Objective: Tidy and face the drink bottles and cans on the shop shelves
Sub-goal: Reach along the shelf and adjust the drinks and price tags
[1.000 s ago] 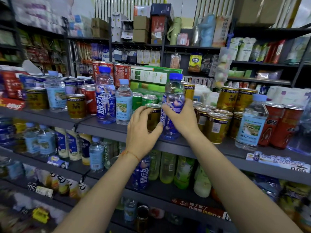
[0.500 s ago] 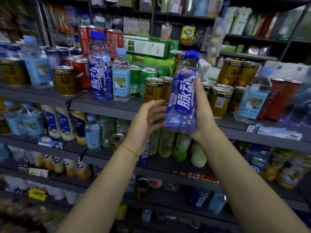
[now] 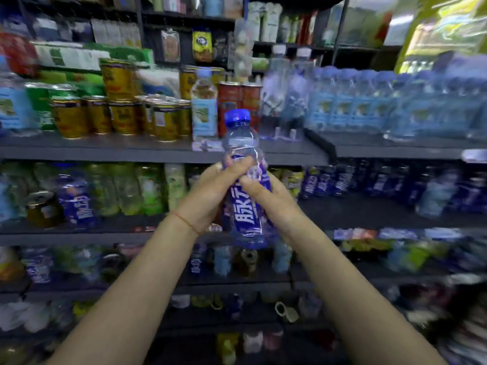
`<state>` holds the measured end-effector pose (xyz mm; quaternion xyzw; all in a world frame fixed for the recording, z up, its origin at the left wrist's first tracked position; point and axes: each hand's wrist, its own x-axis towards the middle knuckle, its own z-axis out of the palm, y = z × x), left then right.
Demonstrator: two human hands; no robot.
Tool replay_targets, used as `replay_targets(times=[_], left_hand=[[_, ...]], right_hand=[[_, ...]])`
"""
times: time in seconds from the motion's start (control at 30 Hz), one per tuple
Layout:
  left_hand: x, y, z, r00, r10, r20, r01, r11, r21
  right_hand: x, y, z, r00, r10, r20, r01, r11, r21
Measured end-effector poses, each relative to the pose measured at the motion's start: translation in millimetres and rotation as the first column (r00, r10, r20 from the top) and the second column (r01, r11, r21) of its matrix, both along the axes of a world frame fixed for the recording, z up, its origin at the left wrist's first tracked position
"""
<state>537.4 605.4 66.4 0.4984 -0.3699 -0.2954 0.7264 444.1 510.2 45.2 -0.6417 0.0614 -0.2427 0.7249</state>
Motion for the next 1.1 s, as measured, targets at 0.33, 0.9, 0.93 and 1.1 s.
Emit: replay_targets(times=[0.33, 0.9, 0.93, 1.1], left_hand=[[-149, -168, -62, 0.984, -0.031, 0.177, 0.021, 0.998, 0.055], [-117, -397, -159, 0.990, -0.007, 0.139, -0.071, 0.830, 0.553], [-116, -403, -163, 0.984, -0.002, 0.178, -0.103, 0.810, 0.577], [-109, -426, -177, 0.856, -0.050, 0.515, -0.342, 0.691, 0.636]], right_hand=[[-180, -176, -45, 0.928, -0.321, -0.190, 0.195, 0.852, -0.485], [-162, -429, -97, 0.679, -0.699, -0.223, 0.497, 0.662, -0.561], [-159, -441, -102, 0.666, -0.701, -0.254, 0.495, 0.671, -0.552], [-130, -484, -113, 0.660, -0.667, -0.346, 0.487, 0.731, -0.478]])
